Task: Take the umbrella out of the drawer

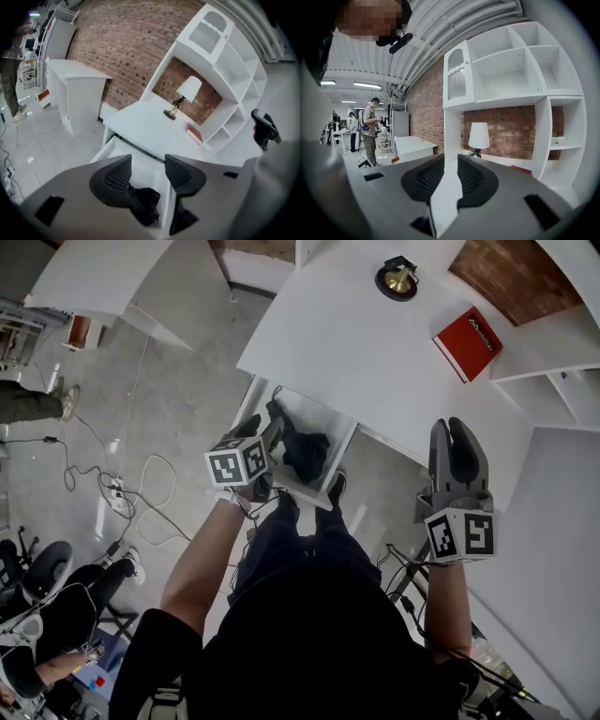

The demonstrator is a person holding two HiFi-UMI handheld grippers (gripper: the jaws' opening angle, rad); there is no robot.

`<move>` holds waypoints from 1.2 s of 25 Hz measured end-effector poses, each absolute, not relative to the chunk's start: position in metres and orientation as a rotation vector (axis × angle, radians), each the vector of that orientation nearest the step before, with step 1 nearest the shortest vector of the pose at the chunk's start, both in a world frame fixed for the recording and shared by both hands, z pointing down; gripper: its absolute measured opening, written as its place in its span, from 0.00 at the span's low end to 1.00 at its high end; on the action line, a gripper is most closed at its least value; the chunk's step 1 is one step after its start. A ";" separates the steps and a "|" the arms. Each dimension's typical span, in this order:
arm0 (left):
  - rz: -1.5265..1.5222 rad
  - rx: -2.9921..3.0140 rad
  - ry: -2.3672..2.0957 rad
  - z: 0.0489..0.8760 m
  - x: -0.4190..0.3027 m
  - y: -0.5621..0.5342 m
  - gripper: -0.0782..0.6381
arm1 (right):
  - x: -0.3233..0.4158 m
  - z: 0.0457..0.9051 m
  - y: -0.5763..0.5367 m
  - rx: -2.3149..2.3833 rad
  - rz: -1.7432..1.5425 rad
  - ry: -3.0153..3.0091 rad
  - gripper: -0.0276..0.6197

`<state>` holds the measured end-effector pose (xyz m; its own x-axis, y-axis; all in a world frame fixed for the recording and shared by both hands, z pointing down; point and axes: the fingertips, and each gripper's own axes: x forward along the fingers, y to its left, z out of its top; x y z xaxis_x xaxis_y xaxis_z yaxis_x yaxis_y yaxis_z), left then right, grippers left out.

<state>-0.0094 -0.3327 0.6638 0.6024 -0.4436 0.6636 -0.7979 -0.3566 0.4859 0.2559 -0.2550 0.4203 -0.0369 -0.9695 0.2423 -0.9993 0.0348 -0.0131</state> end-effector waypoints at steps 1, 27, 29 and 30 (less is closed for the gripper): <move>0.556 1.963 -0.979 0.676 -0.006 -0.332 0.39 | 0.261 0.422 -0.257 2.053 0.266 -2.136 0.17; 0.824 1.262 -1.048 0.904 0.016 -0.301 0.57 | 0.319 0.499 -0.272 1.982 0.453 -2.048 0.19; 0.851 1.246 -1.053 0.912 0.017 -0.300 0.57 | 0.321 0.503 -0.272 1.979 0.458 -2.041 0.19; 0.873 1.239 -1.059 0.916 0.016 -0.300 0.57 | 0.322 0.506 -0.272 1.976 0.460 -2.037 0.19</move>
<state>0.0164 -0.2998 0.9156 0.2983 -0.0352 0.9538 -0.9430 0.1436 0.3002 0.3215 -0.2723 0.5056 -0.0362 -0.9147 0.4025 -0.9989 0.0213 -0.0415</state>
